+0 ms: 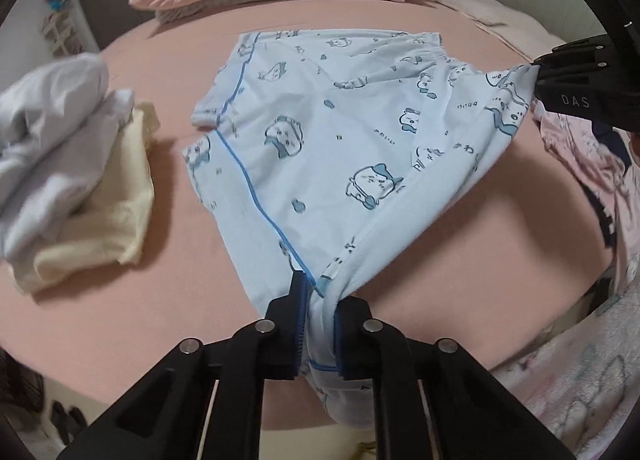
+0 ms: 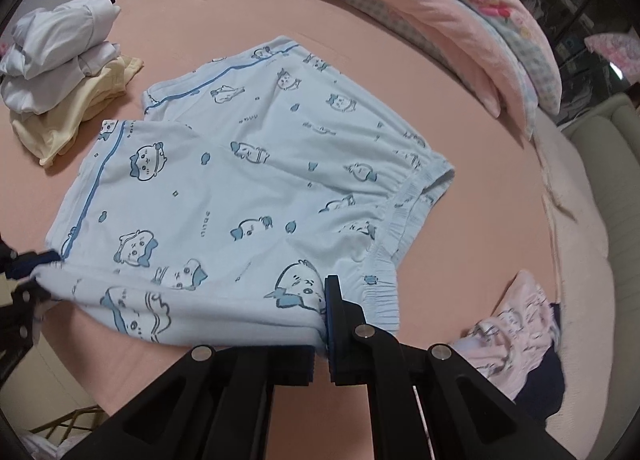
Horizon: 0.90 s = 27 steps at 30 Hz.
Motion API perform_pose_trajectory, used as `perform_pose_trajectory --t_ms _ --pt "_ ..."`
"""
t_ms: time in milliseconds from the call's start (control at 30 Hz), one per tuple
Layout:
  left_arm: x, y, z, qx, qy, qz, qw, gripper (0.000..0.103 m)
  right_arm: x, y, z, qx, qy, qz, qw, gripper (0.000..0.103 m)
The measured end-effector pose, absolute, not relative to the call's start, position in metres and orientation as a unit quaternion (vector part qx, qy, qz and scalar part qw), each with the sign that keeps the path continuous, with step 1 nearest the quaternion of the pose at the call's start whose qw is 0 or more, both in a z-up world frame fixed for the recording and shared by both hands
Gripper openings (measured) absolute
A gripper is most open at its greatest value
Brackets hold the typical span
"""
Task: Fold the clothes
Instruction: 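Lift the pants with both grippers, stretching them between hem and waistband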
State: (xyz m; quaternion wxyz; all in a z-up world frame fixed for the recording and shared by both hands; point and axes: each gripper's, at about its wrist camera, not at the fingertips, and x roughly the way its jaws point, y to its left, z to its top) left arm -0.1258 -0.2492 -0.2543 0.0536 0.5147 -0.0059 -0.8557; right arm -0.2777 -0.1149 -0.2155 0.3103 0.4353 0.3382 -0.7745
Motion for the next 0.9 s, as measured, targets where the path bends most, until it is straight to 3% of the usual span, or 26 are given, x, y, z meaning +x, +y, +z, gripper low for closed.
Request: perform_pose_trajectory --t_ms 367,600,900 --pt "-0.142 -0.263 -0.256 0.524 -0.015 -0.85 0.047 0.009 -0.289 -0.085 -0.242 0.482 0.253 -0.768 0.337 0.005" --pt "-0.136 -0.28 -0.254 0.518 0.08 -0.851 0.036 0.009 -0.3 -0.059 -0.268 0.504 0.186 -0.757 0.373 0.026" --pt "-0.136 -0.29 -0.263 0.52 0.133 -0.843 0.041 0.009 -0.28 -0.069 -0.28 0.44 0.281 -0.766 0.376 0.033"
